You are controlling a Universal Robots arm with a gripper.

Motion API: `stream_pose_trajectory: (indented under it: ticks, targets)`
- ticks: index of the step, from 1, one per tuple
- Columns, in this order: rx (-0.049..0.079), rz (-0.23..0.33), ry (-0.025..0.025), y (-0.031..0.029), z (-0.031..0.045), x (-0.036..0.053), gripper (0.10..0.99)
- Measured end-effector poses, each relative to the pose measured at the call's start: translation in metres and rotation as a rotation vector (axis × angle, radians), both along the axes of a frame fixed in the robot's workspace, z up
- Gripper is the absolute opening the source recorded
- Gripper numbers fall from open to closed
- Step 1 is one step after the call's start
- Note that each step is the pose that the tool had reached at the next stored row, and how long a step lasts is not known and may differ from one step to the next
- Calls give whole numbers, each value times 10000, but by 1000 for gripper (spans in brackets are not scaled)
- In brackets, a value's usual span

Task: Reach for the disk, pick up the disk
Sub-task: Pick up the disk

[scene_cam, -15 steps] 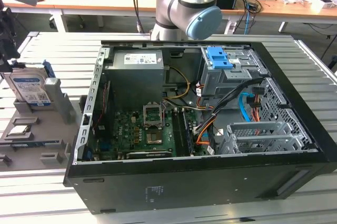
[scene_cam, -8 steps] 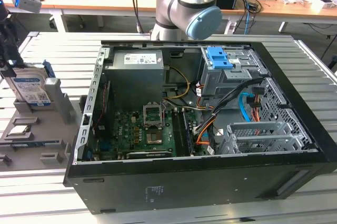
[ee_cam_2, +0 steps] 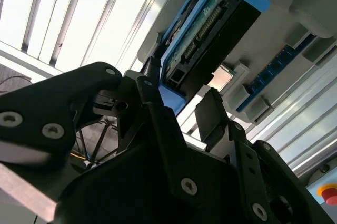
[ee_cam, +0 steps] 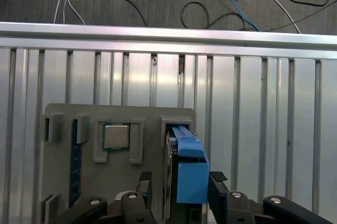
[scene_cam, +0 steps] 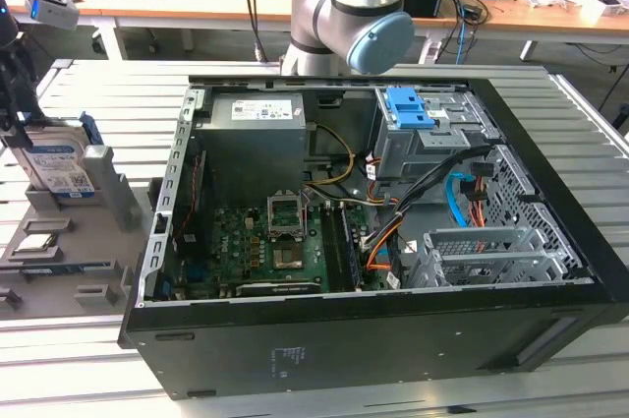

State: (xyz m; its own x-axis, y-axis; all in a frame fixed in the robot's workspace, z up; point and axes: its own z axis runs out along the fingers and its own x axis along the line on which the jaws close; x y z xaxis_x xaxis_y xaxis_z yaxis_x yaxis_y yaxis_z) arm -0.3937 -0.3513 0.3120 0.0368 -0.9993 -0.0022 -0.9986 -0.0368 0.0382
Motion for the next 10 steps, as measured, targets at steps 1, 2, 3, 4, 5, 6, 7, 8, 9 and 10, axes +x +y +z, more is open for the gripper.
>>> stream_pose_trajectory:
  ticks: [1, 2, 3, 4, 5, 6, 7, 8, 9, 10]
  targets:
    - [1, -1, -2, 0, -7, 0, 541]
    - [1, -1, -3, 0, -13, 0, 541]
    - [1, -1, -2, 0, -20, 0, 541]
    - [1, 0, -1, 0, -32, 0, 541]
    - [1, -1, -2, 0, -43, 0, 541]
    - [1, 0, -1, 0, -61, 0, 541]
    - [0, -1, 0, 0, -75, 0, 541]
    - [1, -1, -1, 1, -85, 0, 541]
    - [1, 0, 0, 2, -101, 0, 541]
    - [0, 0, -1, 5, -122, 0, 541]
